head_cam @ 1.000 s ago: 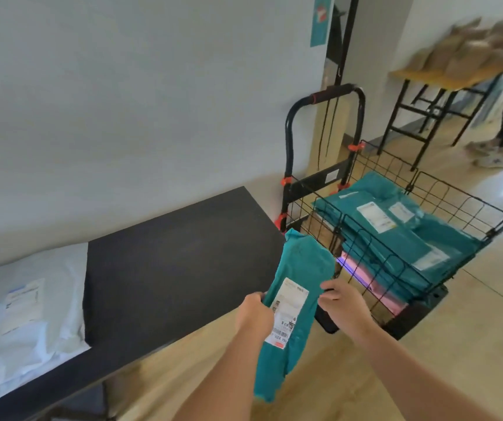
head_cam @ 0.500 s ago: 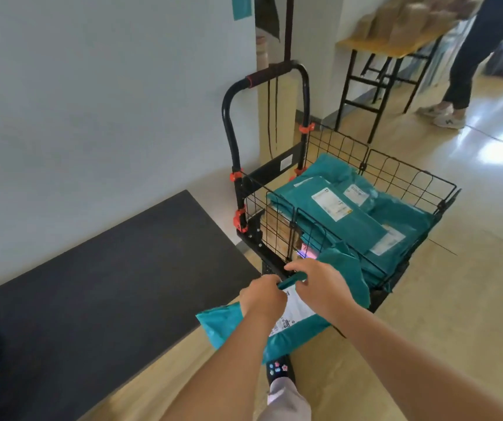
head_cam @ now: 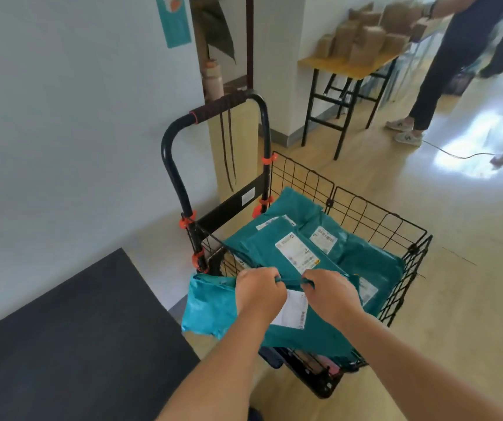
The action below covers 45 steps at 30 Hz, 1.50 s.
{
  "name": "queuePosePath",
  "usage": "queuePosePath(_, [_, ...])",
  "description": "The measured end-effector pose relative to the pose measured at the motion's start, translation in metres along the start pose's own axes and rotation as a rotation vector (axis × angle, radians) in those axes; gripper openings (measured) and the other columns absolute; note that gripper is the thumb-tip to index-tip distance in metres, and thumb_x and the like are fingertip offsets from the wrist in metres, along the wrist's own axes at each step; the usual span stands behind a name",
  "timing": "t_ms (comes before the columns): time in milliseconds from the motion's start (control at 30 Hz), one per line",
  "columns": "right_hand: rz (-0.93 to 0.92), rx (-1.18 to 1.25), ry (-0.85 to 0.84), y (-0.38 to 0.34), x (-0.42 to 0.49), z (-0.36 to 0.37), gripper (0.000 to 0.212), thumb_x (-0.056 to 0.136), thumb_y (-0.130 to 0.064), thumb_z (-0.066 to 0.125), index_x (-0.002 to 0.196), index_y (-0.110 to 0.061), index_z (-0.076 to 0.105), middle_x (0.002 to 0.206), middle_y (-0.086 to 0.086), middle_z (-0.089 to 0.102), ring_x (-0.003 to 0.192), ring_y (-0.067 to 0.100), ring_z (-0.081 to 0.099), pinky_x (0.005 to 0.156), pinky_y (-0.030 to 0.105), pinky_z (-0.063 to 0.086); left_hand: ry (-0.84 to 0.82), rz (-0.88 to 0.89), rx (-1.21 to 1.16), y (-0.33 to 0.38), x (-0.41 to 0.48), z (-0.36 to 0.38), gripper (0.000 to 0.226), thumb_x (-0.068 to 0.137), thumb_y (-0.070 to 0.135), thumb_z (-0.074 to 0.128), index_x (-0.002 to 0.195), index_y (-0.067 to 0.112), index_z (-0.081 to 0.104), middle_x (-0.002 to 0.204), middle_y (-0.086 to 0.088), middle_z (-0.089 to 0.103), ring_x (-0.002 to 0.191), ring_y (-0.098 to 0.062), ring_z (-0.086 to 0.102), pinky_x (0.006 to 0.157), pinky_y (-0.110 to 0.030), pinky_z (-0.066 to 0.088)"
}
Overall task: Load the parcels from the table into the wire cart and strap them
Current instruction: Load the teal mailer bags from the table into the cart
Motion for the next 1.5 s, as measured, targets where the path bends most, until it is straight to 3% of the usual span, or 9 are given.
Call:
queuePosePath(233, [0.018, 0.102, 0.077, 0.038, 0.061, -0.036, 0.022, 0.1, -0.024, 0.043, 0.091, -0.026, 0.063, 0.079, -0.005, 0.063, 0.075, 0.02, 0.057, 0.057, 0.029, 0.042, 0.097, 0.128, 0.068, 0.046, 0.067, 0.002, 0.014, 0.086, 0.021, 0.047, 0.081, 0.019, 0.06, 0.074, 0.008, 0.051, 0.073, -0.016, 0.043, 0.097, -0.036, 0.037])
queuePosePath(333, [0.053, 0.188, 0.086, 0.066, 0.094, -0.042, 0.025, 0.1, -0.025, 0.044, 0.08, -0.025, 0.059, 0.071, -0.007, 0.059, 0.069, 0.018, 0.054, 0.052, 0.027, 0.035, 0.253, 0.123, 0.027, 0.059, 0.092, 0.004, 0.021, 0.083, 0.028, 0.057, 0.099, 0.018, 0.067, 0.107, 0.002, 0.061, 0.1, -0.019, 0.05, 0.111, -0.046, 0.03])
queuePosePath(467, [0.201, 0.556, 0.033, 0.125, 0.158, -0.046, 0.03, 0.1, -0.018, 0.043, 0.077, -0.006, 0.058, 0.061, 0.005, 0.051, 0.057, 0.024, 0.051, 0.054, 0.03, 0.036, 0.502, -0.063, -0.071, 0.071, 0.12, 0.005, 0.051, 0.08, 0.032, 0.066, 0.128, 0.019, 0.055, 0.137, -0.006, 0.046, 0.127, -0.026, 0.041, 0.113, -0.048, 0.032])
queuePosePath(633, [0.454, 0.882, -0.098, 0.2, 0.219, -0.021, 0.023, 0.103, -0.016, 0.043, 0.109, -0.008, 0.064, 0.066, 0.006, 0.05, 0.051, 0.019, 0.047, 0.041, 0.025, 0.039, 0.188, -0.641, -0.408, 0.053, 0.153, 0.081, 0.069, 0.084, 0.027, 0.061, 0.146, 0.03, 0.03, 0.144, 0.002, 0.033, 0.123, -0.022, 0.047, 0.095, -0.041, 0.051])
queuePosePath(767, [0.554, 0.877, -0.245, 0.248, 0.248, 0.023, 0.025, 0.103, -0.017, 0.046, 0.123, -0.01, 0.059, 0.073, 0.01, 0.056, 0.051, 0.019, 0.05, 0.038, 0.024, 0.046, -0.112, -0.865, -0.674, 0.062, 0.152, 0.166, 0.076, 0.087, 0.028, 0.061, 0.152, 0.031, 0.022, 0.118, 0.003, 0.042, 0.074, -0.008, 0.06, 0.054, -0.02, 0.05])
queuePosePath(900, [0.593, 0.839, -0.344, 0.271, 0.265, 0.052, 0.014, 0.103, -0.017, 0.047, 0.111, -0.013, 0.058, 0.089, 0.017, 0.064, 0.056, 0.02, 0.056, 0.047, 0.029, 0.055, -0.195, -0.897, -0.722, 0.075, 0.148, 0.217, 0.073, 0.085, 0.026, 0.063, 0.149, 0.032, 0.029, 0.095, 0.018, 0.055, 0.073, -0.001, 0.057, 0.066, -0.021, 0.053])
queuePosePath(1000, [0.563, 0.793, -0.409, 0.272, 0.277, 0.063, 0.018, 0.103, -0.017, 0.047, 0.117, -0.011, 0.058, 0.093, 0.019, 0.065, 0.061, 0.023, 0.062, 0.057, 0.035, 0.059, -0.165, -0.917, -0.704, 0.077, 0.149, 0.226, 0.073, 0.084, 0.024, 0.063, 0.149, 0.036, 0.03, 0.138, 0.002, 0.054, 0.095, -0.011, 0.063, 0.085, -0.033, 0.057])
queuePosePath(1300, [0.321, 0.662, -0.527, 0.238, 0.309, 0.063, 0.03, 0.103, -0.02, 0.045, 0.133, -0.02, 0.047, 0.094, 0.0, 0.065, 0.068, 0.021, 0.073, 0.071, 0.043, 0.063, -0.051, -0.951, -0.622, 0.069, 0.177, 0.215, 0.066, 0.084, 0.023, 0.06, 0.144, 0.038, 0.036, 0.139, 0.005, 0.05, 0.077, 0.0, 0.057, 0.063, -0.021, 0.051])
queuePosePath(1500, [0.014, 0.284, -0.393, 0.219, 0.323, 0.049, 0.059, 0.092, -0.022, 0.056, 0.146, -0.024, 0.031, 0.13, 0.007, 0.05, 0.078, 0.025, 0.066, 0.051, 0.032, 0.051, -0.113, -0.94, -0.527, 0.069, 0.18, 0.223, 0.063, 0.087, 0.022, 0.061, 0.145, 0.033, 0.037, 0.138, 0.003, 0.045, 0.085, -0.005, 0.049, 0.058, -0.013, 0.04])
Point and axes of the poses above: each hand's wrist, its own x-axis towards the middle knuckle, its own z-axis out of the palm, y = z × x, the point moved 7 cm from there along x, towards the middle knuckle
